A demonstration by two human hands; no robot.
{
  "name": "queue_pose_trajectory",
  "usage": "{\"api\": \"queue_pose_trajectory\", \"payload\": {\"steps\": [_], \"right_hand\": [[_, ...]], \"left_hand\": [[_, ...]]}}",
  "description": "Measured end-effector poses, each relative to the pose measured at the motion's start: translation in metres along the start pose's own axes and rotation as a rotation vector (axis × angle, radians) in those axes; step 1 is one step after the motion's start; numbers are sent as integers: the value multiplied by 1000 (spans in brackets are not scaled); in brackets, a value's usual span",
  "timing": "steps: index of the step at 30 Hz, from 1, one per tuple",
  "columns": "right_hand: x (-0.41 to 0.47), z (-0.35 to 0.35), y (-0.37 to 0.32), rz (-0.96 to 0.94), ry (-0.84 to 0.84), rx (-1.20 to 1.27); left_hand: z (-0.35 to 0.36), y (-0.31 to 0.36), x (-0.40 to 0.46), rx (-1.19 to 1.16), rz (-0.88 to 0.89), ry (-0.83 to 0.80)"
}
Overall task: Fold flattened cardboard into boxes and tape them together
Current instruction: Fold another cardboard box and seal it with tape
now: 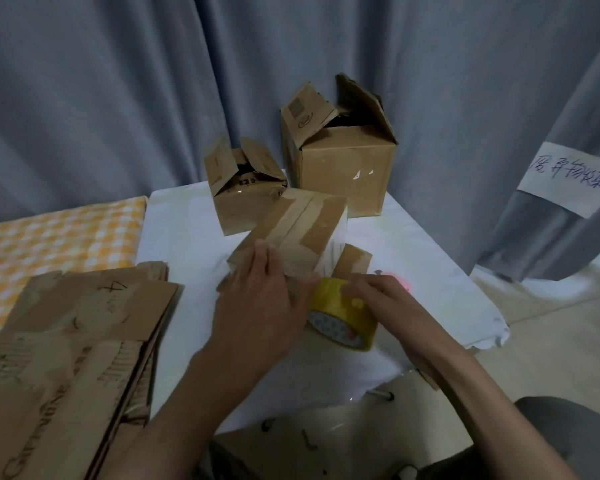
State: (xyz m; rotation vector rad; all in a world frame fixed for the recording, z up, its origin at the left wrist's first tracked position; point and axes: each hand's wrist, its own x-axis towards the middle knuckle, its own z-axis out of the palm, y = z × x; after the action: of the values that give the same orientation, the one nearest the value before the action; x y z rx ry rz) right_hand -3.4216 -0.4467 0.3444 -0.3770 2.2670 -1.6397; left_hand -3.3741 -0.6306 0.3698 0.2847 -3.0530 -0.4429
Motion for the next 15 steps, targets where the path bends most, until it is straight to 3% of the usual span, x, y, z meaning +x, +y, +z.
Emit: {"api": "queue_pose_trajectory", "payload": {"steps": [4, 15], "right_hand": [[10, 10, 1, -23, -157, 119], [8, 20, 20, -37, -53, 90]], "left_hand": [[7, -18, 17, 47, 27, 54], [23, -23, 18, 75, 73, 183]]}}
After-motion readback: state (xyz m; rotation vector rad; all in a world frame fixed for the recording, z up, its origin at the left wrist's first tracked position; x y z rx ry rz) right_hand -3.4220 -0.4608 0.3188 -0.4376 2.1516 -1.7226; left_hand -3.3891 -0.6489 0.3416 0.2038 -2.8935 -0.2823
